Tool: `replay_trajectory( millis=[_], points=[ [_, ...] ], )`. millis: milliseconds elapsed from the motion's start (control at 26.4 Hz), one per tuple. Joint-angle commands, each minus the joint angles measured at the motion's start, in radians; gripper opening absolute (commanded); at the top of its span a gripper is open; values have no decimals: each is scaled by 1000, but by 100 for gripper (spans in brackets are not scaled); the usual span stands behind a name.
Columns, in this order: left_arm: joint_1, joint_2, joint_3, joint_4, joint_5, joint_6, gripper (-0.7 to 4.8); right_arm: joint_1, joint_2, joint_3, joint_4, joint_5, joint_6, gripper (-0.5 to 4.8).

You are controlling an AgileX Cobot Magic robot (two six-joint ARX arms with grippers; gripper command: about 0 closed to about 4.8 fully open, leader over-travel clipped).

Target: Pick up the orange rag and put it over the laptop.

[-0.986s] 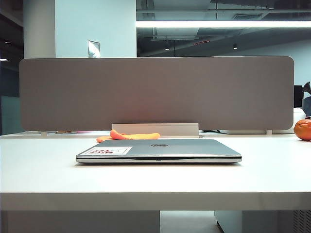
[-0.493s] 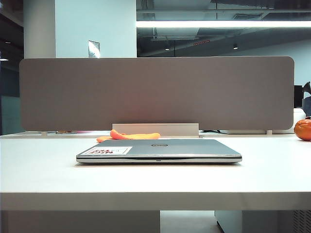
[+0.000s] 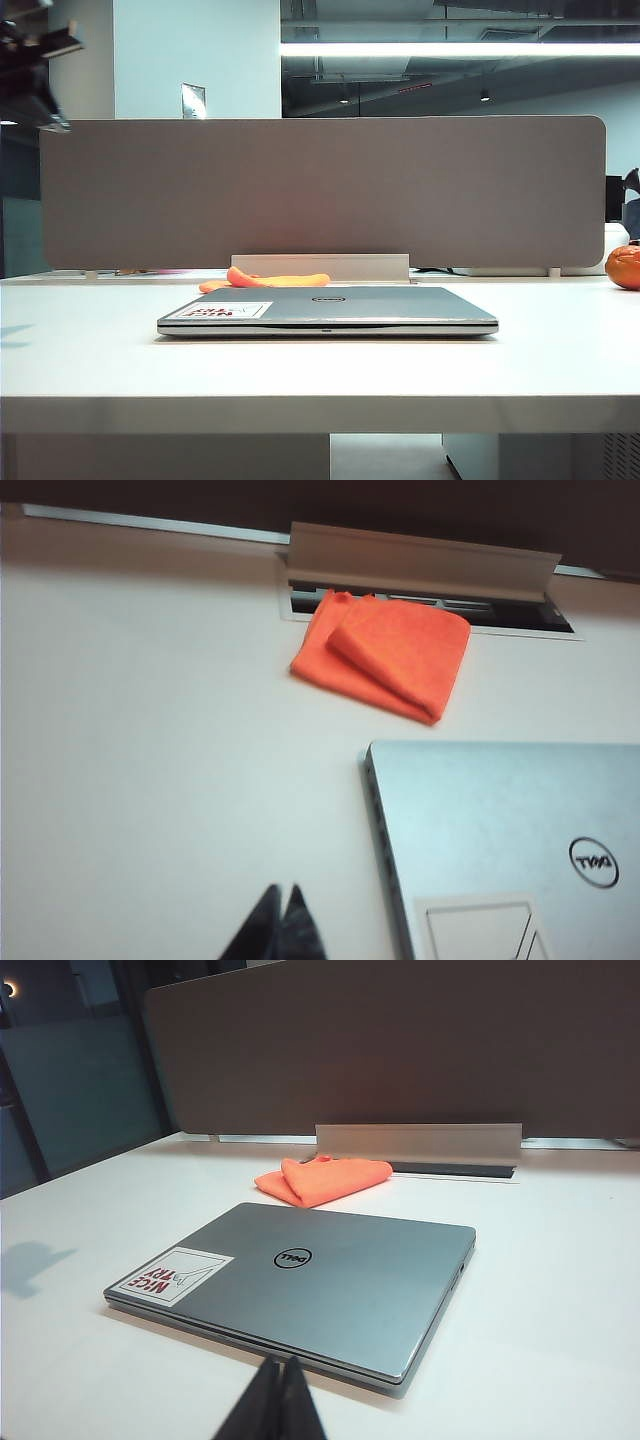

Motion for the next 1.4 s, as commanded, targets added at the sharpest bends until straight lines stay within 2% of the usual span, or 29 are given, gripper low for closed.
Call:
replay_trajectory(
  millis=[38,417,569,796,1024,1403],
  points=[
    [-26,70,76,8,5,1,-6,0,-2,-3,16,0,4,-5],
    [-112,383,406,-18,2,0,-6,0,-2,-3,9,0,4,-5],
    [-137,611,654,-76,3,-15,-6,0,-2,-3,-10,0,4,-5],
    [-165,806,864,-108,-2,-30,-6,0,-2,-3,-40,1,4,-5],
    [-195,994,1041,-116,-26,-31,-6,0,-2,-3,-39,1,4,-5],
    [-196,1182,1225,-166,-96,-29,-6,-1,-2,-3,-40,1,3,-5]
  ],
)
